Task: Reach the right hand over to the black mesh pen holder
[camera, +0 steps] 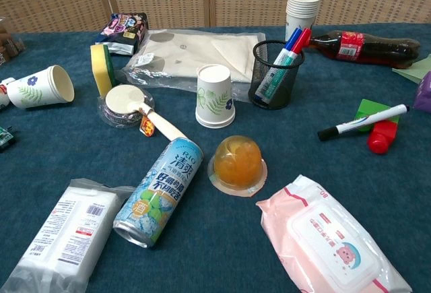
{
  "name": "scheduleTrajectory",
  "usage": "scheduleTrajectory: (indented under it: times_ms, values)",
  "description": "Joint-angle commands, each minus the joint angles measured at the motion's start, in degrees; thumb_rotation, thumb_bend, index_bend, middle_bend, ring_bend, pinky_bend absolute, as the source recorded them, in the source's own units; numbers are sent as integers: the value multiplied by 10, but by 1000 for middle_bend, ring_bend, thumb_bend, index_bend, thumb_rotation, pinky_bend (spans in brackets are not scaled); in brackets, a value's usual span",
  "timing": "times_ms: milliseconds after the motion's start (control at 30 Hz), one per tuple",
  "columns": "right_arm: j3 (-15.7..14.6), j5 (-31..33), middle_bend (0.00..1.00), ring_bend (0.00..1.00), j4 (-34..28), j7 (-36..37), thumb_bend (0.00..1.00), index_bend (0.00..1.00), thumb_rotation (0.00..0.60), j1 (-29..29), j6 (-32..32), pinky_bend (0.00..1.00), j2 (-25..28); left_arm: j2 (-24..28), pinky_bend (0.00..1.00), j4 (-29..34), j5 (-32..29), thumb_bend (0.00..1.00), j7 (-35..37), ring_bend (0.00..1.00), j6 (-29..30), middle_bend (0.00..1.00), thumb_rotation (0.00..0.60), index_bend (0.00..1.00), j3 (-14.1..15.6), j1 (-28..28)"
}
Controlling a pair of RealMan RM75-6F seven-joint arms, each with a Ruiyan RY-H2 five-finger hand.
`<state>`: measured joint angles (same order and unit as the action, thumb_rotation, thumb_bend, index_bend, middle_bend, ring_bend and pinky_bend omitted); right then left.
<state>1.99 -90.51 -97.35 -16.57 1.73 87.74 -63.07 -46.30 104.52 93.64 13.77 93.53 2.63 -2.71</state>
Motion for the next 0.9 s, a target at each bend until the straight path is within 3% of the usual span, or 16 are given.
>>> scheduleTrajectory:
  times_ms: [33, 333, 667, 900]
  values:
    - [1, 0, 0, 0, 0, 1, 0, 90, 600, 0, 1, 0, 0, 0, 0, -1, 3, 39, 0, 0, 0, 0, 600, 0, 1, 0]
    - [1, -2, 0, 0, -6, 8, 0, 142, 600, 6, -5, 0, -13, -1, 0, -1, 8, 38, -2, 0, 5, 0, 600, 0, 1, -3]
    - [14, 0, 0, 0, -13, -13, 14, 200, 600, 63, -81, 1, -77, -2, 0, 2, 16, 38, -13, 0, -4, 0, 600, 0, 4, 1]
    - [54, 24, 0, 0, -23, -61, 211, 322, 600, 115, -118, 57, -131, -5, 0, 5, 22, 38, -33, 0, -15, 0, 600, 0, 8, 6]
